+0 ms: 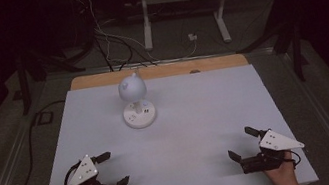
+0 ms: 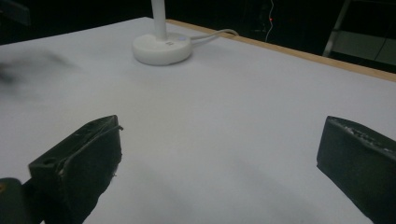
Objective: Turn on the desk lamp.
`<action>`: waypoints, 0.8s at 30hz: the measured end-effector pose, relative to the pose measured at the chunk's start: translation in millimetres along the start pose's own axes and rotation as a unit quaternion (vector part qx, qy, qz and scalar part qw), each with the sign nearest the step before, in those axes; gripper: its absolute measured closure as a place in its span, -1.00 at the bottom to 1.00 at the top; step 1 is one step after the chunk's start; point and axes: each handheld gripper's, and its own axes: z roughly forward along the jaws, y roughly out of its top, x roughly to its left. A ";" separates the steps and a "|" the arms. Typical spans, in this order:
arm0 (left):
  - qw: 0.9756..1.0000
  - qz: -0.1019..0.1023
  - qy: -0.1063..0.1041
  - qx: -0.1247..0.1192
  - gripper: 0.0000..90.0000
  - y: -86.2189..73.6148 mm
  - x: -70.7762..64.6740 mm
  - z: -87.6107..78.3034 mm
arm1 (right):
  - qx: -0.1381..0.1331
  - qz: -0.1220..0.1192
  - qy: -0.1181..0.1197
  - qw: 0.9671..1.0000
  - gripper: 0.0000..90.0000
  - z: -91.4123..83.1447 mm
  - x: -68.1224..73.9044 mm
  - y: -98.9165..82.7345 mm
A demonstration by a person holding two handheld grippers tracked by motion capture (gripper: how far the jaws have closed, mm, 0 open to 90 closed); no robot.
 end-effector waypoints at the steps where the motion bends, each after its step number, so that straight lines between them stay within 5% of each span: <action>1: 1.000 -0.002 -0.001 -0.001 -0.99 0.1 0.2 0.0 | 0.003 -0.003 -0.002 1.000 -1.00 0.3 0.5 -0.2; 24: 1.000 0.008 -0.001 0.013 -0.99 3.0 -4.9 -0.7 | 0.003 0.001 -0.007 1.000 -1.00 0.0 1.4 0.4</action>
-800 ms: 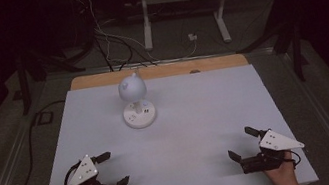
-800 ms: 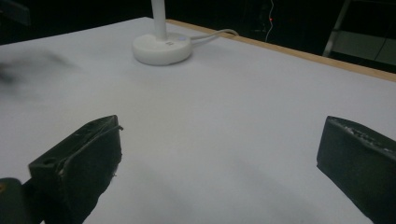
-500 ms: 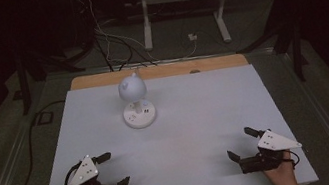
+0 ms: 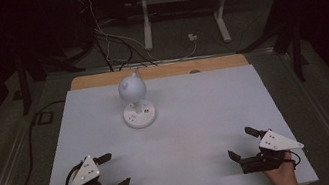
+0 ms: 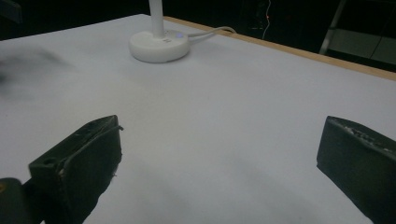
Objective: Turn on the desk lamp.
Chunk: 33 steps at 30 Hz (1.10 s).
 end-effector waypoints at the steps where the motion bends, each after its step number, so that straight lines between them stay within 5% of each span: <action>1: 1.000 -0.001 0.002 -0.002 -0.99 0.4 -0.4 -0.7 | -0.001 0.000 0.000 1.000 -1.00 -0.2 -0.1 0.3; 17: 1.000 0.014 0.005 -0.003 -0.99 12.3 -5.5 -1.8 | -0.011 0.002 -0.002 1.000 -1.00 -2.2 2.8 2.1; 33: 1.000 0.008 0.007 -0.012 -0.99 32.3 -3.2 -1.4 | -0.012 0.004 -0.007 1.000 -1.00 -2.2 3.2 2.2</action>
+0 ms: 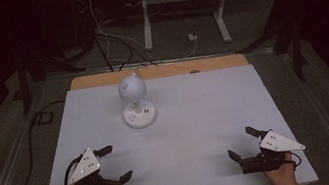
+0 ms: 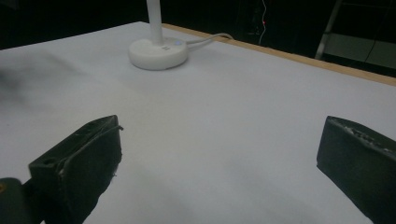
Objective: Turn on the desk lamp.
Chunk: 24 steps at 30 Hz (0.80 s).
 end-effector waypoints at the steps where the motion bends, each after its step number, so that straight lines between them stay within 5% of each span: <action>1: 1.000 0.003 0.003 -0.001 -0.99 3.5 0.3 0.2 | 0.000 -0.001 0.000 1.000 -1.00 0.0 0.1 0.0; 24: 1.000 0.000 0.014 -0.008 -0.99 40.7 0.1 15.8 | 0.002 0.005 -0.001 1.000 -1.00 -1.0 -0.5 -0.4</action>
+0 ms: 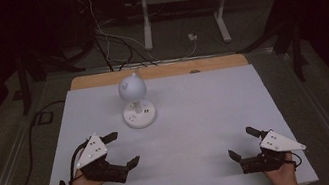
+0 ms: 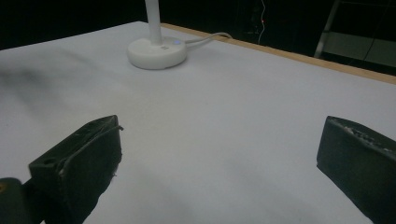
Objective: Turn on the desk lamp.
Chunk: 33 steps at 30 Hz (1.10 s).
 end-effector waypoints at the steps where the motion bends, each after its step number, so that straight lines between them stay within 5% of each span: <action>1: 1.000 0.001 0.000 0.000 -0.99 1.3 -0.2 1.2 | 0.000 -0.001 -0.001 1.000 -1.00 0.0 -0.1 0.1; 24: 0.999 -0.001 0.037 -0.006 -0.99 16.9 -8.0 36.2 | 0.002 0.004 0.002 1.000 -1.00 1.1 -0.3 -0.5; 33: 0.999 -0.018 0.046 -0.007 -0.99 18.4 -11.6 55.1 | 0.003 0.005 0.003 1.000 -1.00 1.2 0.0 -0.3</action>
